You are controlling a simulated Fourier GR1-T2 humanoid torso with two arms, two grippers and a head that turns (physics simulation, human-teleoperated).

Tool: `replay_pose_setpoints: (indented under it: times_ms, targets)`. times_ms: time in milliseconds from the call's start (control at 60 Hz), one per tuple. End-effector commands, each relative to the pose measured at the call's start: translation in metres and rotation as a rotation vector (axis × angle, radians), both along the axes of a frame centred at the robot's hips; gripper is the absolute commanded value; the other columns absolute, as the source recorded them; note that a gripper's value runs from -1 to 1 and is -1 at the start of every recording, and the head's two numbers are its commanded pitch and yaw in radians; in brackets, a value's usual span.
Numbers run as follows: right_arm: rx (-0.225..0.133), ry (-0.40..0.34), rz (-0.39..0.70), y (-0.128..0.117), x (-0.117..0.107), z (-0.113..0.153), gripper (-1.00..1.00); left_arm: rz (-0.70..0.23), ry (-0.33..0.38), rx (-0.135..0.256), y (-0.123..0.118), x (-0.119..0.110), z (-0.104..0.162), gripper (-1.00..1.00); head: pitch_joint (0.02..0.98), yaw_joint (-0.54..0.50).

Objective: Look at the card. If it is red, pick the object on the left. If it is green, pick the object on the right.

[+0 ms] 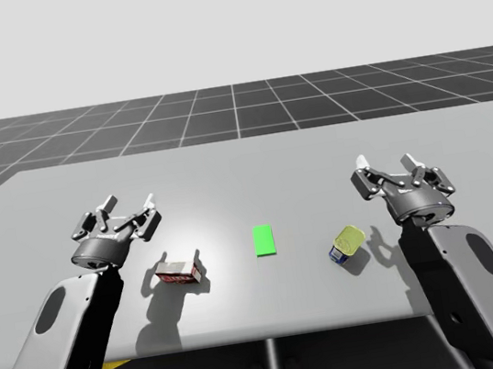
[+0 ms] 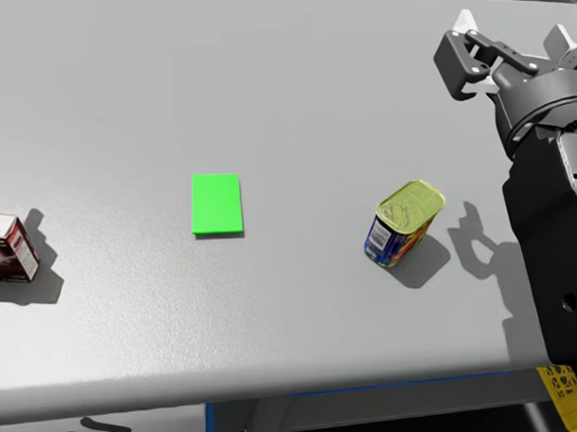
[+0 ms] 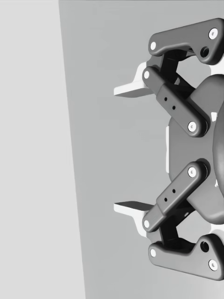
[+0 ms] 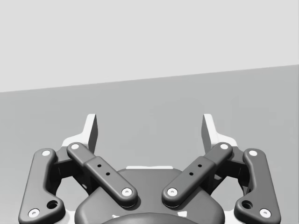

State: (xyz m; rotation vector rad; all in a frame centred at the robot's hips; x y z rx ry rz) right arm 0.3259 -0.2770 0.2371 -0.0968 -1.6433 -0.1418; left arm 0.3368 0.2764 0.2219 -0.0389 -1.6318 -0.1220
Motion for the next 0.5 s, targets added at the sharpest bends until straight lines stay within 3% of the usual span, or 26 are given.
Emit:
replay_pose_setpoints:
  times_ms: [17, 250, 500]
  targets:
    - [0.000, -0.001, 0.000, -0.0010, 0.0001, 0.0002, -1.00, -0.005, 0.002, 0.002, -0.0019, 0.0011, -0.0010, -1.00, 0.911, -0.24]
    - [0.000, -0.003, 0.004, -0.0014, -0.0001, 0.0003, -1.00, -0.005, 0.002, 0.002, -0.0019, 0.0011, -0.0010, -1.00, 0.937, -0.36]
    - [0.001, -0.002, 0.025, -0.0015, -0.0017, 0.0018, -1.00, -0.005, 0.002, 0.002, -0.0019, 0.0011, -0.0010, -1.00, 0.917, -0.35]
